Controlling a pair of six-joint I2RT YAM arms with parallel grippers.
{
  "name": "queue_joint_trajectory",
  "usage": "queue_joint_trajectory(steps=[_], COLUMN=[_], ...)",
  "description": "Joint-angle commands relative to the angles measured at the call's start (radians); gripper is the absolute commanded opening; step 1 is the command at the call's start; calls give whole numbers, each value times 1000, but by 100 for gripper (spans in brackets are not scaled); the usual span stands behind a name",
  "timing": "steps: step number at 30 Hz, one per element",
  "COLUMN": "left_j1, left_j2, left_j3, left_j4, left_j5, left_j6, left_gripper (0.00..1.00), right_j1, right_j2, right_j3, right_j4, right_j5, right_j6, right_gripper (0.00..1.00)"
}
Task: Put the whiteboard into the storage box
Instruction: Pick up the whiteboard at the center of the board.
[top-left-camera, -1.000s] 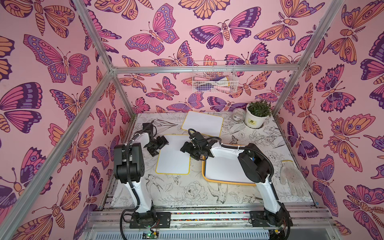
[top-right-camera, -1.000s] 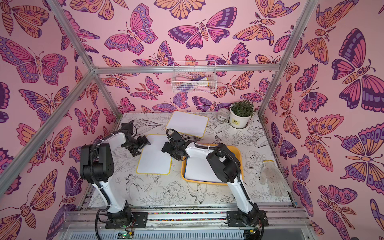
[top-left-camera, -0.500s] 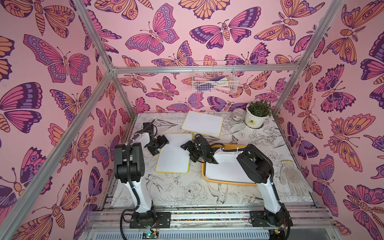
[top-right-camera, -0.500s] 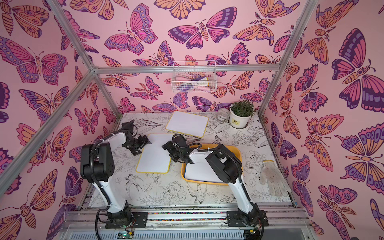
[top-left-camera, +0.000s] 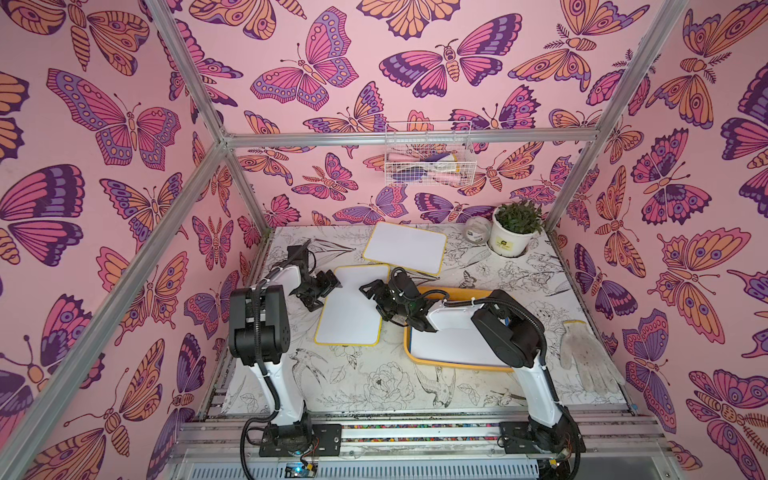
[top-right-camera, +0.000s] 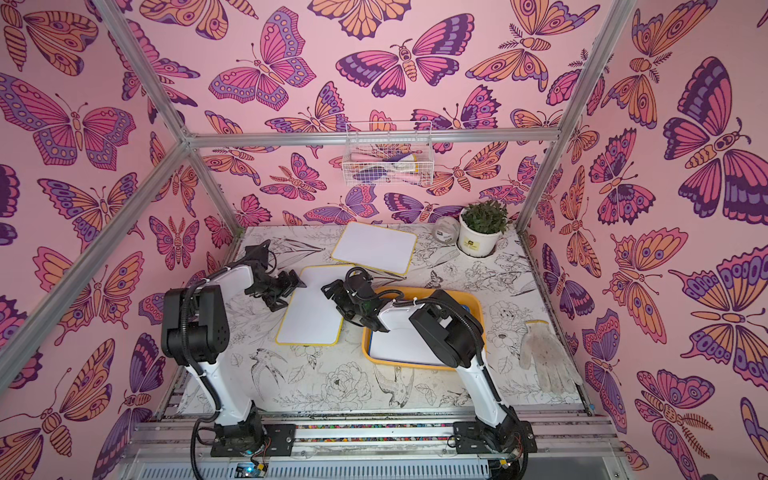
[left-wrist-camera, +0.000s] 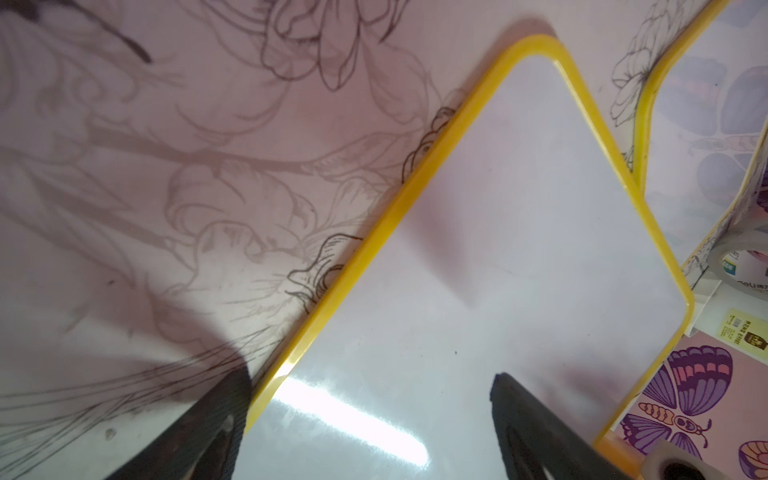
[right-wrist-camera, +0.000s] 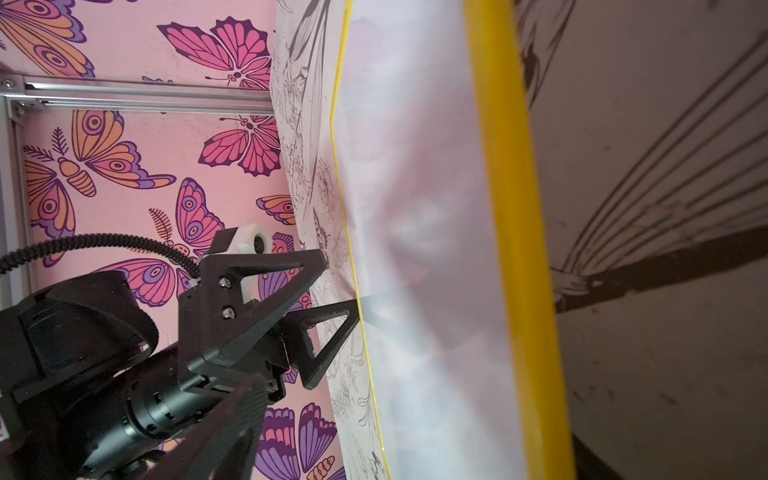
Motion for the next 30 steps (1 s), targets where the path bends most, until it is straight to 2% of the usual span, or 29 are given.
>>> queue_joint_trajectory(steps=[1,6,14,22,30], left_j1=[0,9,24,29,34], left_j2=[42,35,27,24,22], left_j3=[-50,-52,-53,-57,-58], left_j4=[-79,-76,-76,-72,-72], left_j5=[31,31,35,39,37], left_j6=[-28,-32,-37,-39,-41], left_gripper=[93,93,93,93,93], right_j1=[14,22,35,37,37], right_j2=[-35,-59,-105,-116,-123], right_j3=[16,16,-1,-10,-15], right_j4=[111,115,123,118,75], right_j5=[37,59,91,101,104], right_j6=[-17,-44,-79,-81,-88], right_gripper=[83,77,63,38,21])
